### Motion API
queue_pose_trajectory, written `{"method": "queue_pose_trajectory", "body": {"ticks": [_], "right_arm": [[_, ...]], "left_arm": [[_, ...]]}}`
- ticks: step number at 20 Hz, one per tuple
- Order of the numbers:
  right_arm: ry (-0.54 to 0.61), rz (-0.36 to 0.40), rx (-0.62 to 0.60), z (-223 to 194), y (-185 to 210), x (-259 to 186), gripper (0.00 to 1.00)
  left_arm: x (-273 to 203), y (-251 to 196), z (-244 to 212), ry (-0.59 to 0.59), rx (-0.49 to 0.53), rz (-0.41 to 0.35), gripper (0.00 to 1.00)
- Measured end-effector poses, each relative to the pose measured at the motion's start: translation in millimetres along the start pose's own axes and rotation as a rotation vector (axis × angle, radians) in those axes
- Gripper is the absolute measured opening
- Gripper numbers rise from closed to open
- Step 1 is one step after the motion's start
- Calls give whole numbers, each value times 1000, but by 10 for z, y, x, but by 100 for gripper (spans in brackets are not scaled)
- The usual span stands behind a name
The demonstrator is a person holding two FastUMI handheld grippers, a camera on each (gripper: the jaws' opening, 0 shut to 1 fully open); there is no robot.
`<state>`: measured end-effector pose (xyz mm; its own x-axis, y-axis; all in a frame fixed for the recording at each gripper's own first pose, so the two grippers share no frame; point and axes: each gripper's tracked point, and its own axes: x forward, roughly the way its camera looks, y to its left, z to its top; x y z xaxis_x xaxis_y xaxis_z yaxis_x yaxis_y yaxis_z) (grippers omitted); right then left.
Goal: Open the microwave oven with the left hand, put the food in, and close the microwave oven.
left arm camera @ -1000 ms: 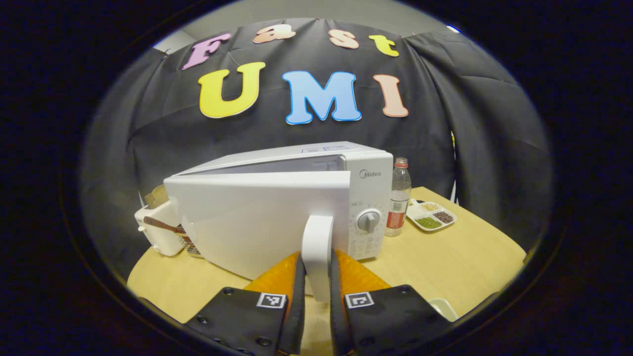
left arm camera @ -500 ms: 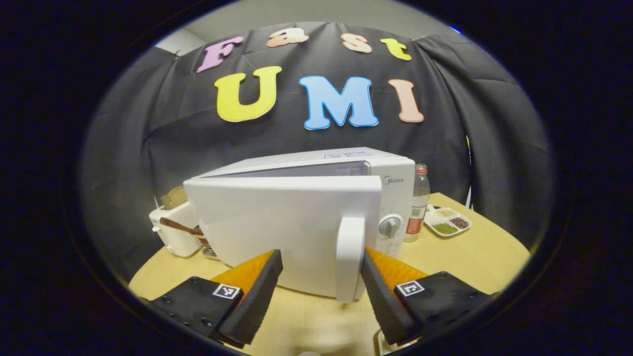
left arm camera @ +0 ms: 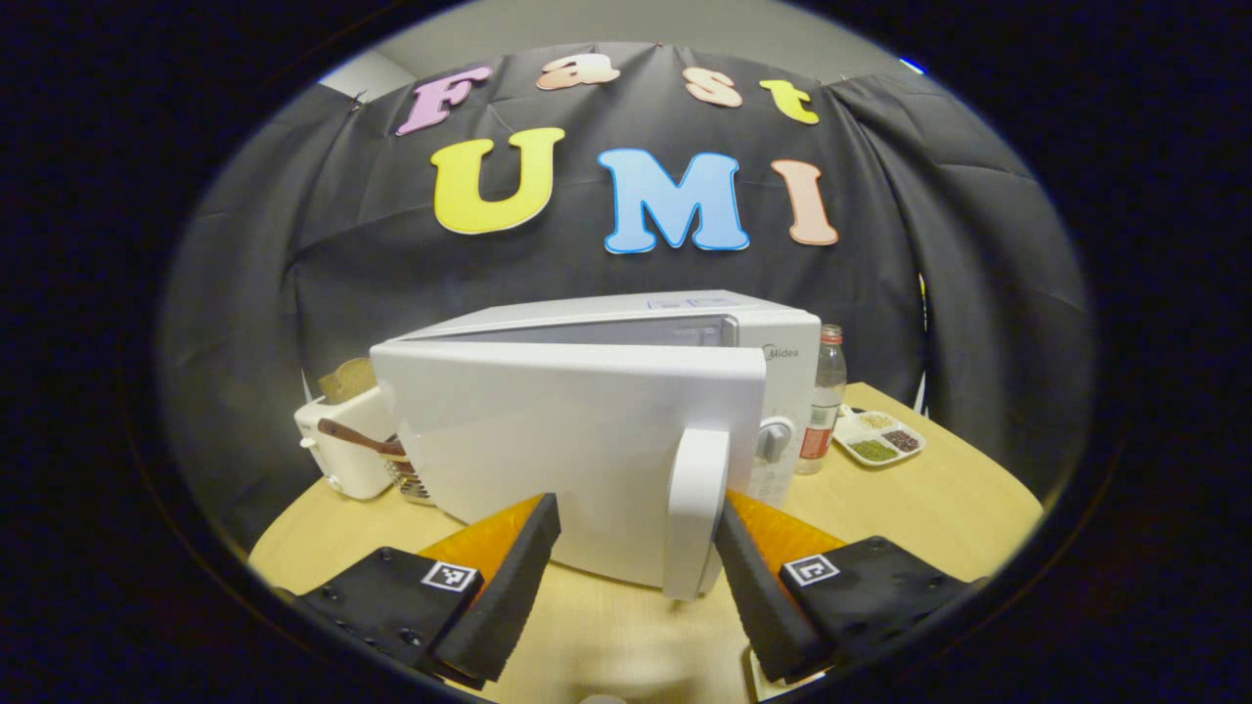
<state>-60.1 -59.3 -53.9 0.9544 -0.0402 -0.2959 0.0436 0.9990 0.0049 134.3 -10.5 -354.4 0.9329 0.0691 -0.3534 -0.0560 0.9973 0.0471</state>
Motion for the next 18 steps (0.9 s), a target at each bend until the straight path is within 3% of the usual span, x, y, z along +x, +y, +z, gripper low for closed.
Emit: {"method": "queue_pose_trajectory", "body": {"ticks": [4, 8, 12, 16, 17, 18], "right_arm": [[15, 37, -8, -82, 178, 12, 97], [39, 102, -10, -197, 468, 86, 97], [69, 188, -6, -268, 877, 138, 97], [87, 284, -24, -352, 1385, 170, 97], [92, 308, -25, -368, 1506, 174, 97], [97, 329, -31, -385, 1633, 185, 97]], "left_arm": [[-299, 172, -92, 2, 16, 12, 95], [-714, 558, -222, 7, 33, 40, 100], [-1127, 1056, -360, 16, 50, 101, 95], [-1453, 1583, -447, 17, 51, 165, 95], [-1529, 1708, -474, 20, 44, 176, 100], [-1607, 1826, -498, 18, 41, 188, 95]]}}
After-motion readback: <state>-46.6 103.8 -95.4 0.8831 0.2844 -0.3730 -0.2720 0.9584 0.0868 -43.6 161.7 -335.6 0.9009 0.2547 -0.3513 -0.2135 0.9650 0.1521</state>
